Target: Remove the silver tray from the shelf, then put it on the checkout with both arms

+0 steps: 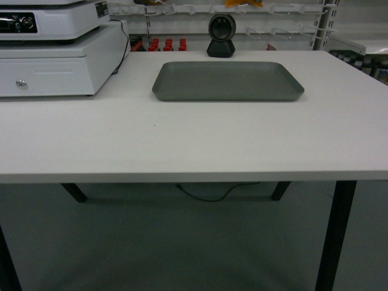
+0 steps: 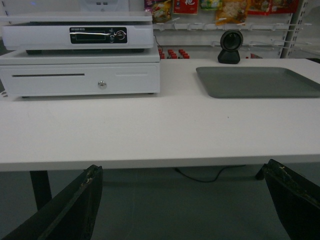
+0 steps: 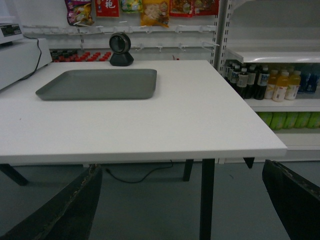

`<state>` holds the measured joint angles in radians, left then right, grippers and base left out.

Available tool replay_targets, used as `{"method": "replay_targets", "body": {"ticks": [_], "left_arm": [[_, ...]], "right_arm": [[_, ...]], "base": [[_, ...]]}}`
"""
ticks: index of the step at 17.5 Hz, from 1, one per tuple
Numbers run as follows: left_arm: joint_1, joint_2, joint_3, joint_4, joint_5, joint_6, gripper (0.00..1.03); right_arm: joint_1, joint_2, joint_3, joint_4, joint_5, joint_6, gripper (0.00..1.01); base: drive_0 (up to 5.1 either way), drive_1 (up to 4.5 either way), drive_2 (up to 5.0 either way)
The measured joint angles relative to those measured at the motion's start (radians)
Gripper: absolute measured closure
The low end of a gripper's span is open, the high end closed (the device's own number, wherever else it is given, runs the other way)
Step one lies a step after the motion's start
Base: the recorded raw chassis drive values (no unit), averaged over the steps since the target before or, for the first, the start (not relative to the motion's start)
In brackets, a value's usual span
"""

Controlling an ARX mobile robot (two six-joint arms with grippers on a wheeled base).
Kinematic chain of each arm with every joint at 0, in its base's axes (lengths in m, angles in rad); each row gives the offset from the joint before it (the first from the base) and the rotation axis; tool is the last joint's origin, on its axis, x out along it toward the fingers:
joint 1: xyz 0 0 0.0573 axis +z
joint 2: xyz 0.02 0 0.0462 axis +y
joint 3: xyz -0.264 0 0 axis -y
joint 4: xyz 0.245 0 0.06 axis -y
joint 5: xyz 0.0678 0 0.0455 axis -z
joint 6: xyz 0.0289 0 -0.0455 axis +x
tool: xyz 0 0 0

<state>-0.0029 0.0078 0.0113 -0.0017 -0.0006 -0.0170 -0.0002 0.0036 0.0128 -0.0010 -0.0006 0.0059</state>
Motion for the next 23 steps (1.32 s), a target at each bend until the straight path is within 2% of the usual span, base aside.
{"method": "replay_targets", "body": {"ticks": [3, 23], "left_arm": [[0.000, 0.000, 0.000, -0.004, 0.000, 0.000, 0.05], [0.000, 0.000, 0.000, -0.002, 0.001, 0.002, 0.05]], "right_arm": [[0.000, 0.001, 0.000, -0.005, 0.000, 0.000, 0.03], [0.000, 0.000, 0.000, -0.003, 0.001, 0.000, 0.03]], "base": [[0.1, -3.95, 4.1], [0.0, 0.00, 0.0]]}}
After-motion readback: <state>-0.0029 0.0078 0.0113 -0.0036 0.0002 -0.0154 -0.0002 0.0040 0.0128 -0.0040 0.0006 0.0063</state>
